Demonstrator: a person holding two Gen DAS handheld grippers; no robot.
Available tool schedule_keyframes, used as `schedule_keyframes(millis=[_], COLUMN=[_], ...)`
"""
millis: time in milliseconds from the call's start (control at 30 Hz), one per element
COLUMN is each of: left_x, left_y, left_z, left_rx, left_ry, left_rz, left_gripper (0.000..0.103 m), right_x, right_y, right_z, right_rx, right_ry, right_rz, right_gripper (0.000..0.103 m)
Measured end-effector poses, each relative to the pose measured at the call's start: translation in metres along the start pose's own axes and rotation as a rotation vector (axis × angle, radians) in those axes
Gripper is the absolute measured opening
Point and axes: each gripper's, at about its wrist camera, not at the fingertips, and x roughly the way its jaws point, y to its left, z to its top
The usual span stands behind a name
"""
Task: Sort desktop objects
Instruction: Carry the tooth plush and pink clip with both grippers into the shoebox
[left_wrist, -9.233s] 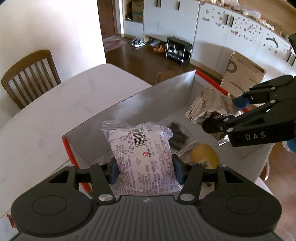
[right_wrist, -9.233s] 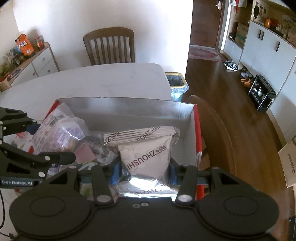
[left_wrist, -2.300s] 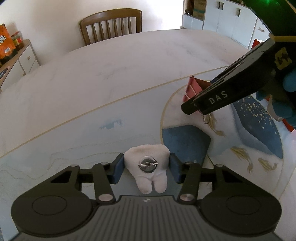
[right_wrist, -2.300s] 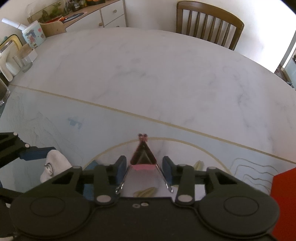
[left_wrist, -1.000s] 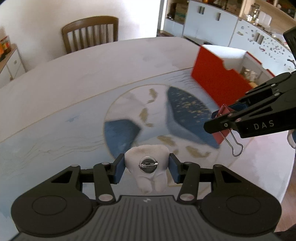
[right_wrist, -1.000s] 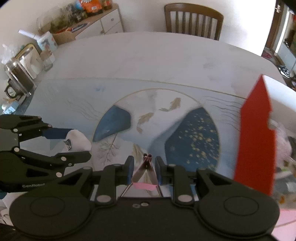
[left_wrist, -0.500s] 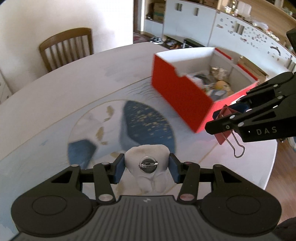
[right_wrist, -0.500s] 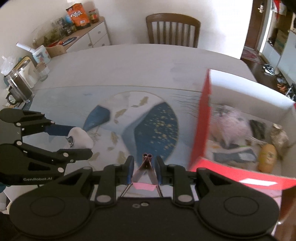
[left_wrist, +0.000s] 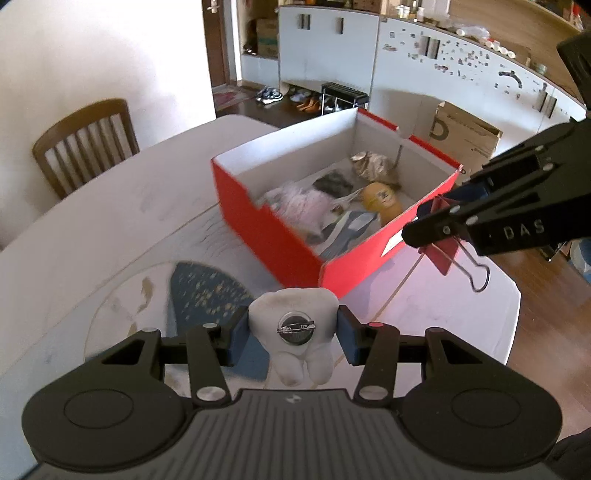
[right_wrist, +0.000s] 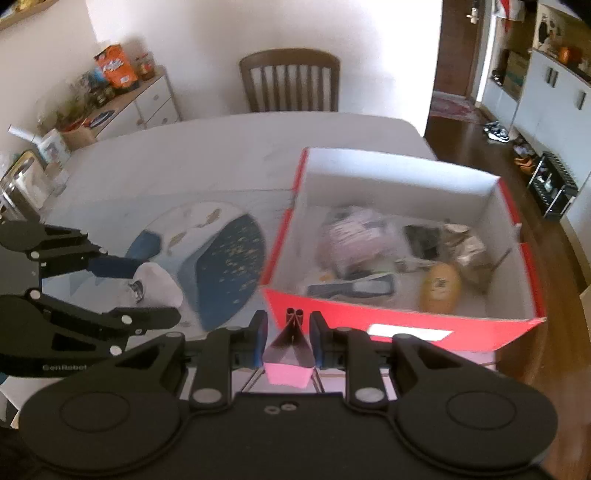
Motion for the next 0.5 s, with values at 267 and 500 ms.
schedule_keyframes(millis=[267,500], left_x=[0.015,0.039], left_y=[-0.023,-0.036], left_z=[0.034,0.06], left_rx=[0.031,0.043], left_ry=[-0.016,-0.008], left_rz=[0.014,0.022], left_gripper=[0.049,0.049], right_x=[-0.007,-0.001], right_y=[-0.04,-0.072], right_z=[0.01,0.026], right_rx=[0.001,0.008], right_ry=[-0.036,-0.053], right_rz=[-0.021,-0.034], right_gripper=[0.023,0.023])
